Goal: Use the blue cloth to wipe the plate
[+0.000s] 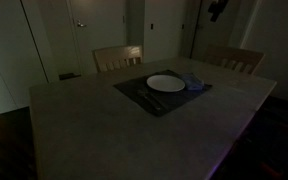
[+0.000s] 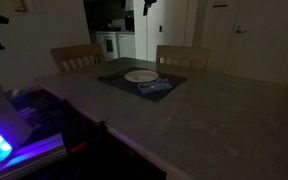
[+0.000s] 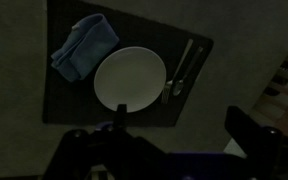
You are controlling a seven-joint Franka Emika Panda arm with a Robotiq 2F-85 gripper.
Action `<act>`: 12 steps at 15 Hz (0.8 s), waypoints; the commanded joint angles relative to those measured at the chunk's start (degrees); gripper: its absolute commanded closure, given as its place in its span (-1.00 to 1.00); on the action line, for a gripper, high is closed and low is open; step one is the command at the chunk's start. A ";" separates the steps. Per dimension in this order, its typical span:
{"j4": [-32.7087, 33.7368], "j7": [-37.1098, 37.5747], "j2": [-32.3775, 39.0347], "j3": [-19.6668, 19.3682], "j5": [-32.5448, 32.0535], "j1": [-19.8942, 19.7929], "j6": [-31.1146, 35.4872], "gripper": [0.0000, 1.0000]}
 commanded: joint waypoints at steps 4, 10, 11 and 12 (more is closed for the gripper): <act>0.15 -0.73 0.35 2.72 0.99 -2.93 -0.38 -1.00; 0.15 -0.73 0.35 2.72 0.99 -2.93 -0.38 -1.00; 0.15 -0.73 0.35 2.72 0.99 -2.93 -0.38 -1.00; 0.74 -1.18 1.10 2.54 1.07 -2.84 -0.39 -1.00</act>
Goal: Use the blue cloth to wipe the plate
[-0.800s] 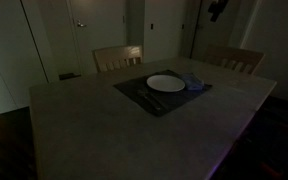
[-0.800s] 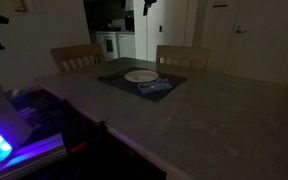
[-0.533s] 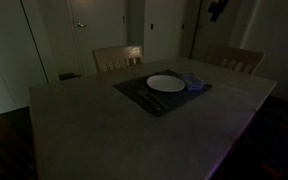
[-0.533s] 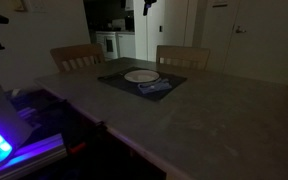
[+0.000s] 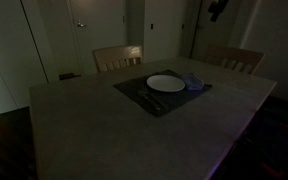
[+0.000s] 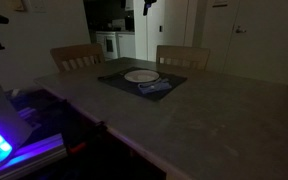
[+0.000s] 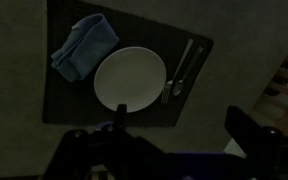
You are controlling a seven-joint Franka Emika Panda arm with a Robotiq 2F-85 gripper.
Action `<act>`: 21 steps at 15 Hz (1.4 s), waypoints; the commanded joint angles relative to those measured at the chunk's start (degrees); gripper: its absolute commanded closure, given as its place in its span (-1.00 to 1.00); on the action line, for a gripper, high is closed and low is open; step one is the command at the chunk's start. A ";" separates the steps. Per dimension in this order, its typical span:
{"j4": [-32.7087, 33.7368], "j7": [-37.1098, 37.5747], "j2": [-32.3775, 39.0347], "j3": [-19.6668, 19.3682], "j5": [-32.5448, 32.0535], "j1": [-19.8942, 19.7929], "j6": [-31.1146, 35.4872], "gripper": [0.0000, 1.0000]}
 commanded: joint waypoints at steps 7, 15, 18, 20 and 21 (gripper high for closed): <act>9.38 -10.44 10.64 1.46 3.74 -4.09 -2.54 -1.00; 24.02 -29.87 27.37 5.49 9.84 -11.06 -8.32 -1.00; 27.53 -29.41 30.90 8.44 7.55 -13.53 -9.52 -1.00; 24.73 -28.08 28.86 9.74 7.46 -14.39 -7.14 -1.00; 25.42 -28.06 29.70 10.11 7.42 -14.60 -7.26 -1.00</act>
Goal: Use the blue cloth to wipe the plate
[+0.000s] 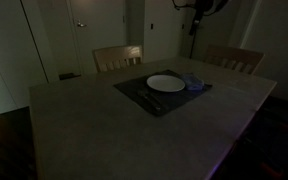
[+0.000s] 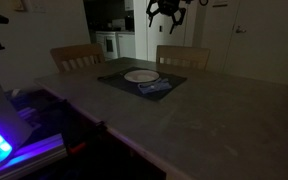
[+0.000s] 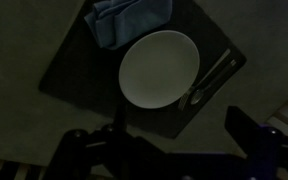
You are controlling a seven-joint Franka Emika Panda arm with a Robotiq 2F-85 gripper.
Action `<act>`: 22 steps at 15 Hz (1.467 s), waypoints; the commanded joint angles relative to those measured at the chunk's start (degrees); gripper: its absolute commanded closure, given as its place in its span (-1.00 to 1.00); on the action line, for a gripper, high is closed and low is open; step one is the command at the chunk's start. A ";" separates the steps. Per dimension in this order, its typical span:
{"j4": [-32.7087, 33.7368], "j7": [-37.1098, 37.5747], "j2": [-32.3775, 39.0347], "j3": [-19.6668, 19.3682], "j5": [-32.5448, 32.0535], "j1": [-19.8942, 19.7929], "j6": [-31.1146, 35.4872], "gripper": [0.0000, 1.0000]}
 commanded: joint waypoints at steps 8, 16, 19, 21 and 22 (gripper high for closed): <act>-0.20 10.60 1.66 4.98 -11.27 -0.56 7.90 -1.00; -6.07 34.22 1.77 7.21 -27.12 0.32 9.43 -1.00; -8.18 40.14 1.57 7.83 -28.48 0.01 7.89 -1.00; -8.82 44.13 2.21 8.27 -27.00 0.15 6.40 -1.00; -9.55 44.57 2.15 8.55 -26.55 0.04 6.98 -1.00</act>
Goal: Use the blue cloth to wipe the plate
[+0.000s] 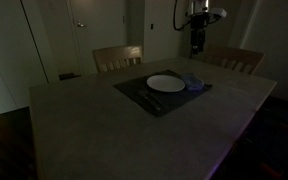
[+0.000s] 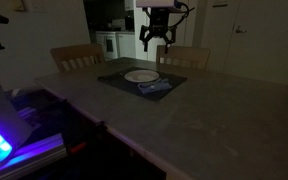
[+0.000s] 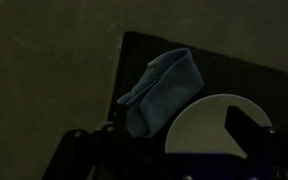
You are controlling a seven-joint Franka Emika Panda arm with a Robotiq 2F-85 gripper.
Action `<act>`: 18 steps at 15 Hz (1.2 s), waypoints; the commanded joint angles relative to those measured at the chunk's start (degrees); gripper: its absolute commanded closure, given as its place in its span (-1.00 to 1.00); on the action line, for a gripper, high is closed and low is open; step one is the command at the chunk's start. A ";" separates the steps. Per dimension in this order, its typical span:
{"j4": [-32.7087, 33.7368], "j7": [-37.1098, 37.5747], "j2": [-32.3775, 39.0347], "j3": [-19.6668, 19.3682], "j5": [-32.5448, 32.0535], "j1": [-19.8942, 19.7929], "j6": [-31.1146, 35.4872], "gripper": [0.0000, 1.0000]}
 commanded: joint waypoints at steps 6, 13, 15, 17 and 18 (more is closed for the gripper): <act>-1.12 5.36 0.14 1.54 -0.02 -0.33 -0.28 -1.00; 0.13 22.94 4.81 0.91 2.29 0.20 2.37 -1.00; -1.20 25.15 5.80 0.44 2.93 -0.32 6.51 -1.00; -1.93 25.57 7.26 0.48 6.01 -1.45 10.02 -1.00; -2.26 26.01 7.91 0.48 6.94 -1.53 11.99 -1.00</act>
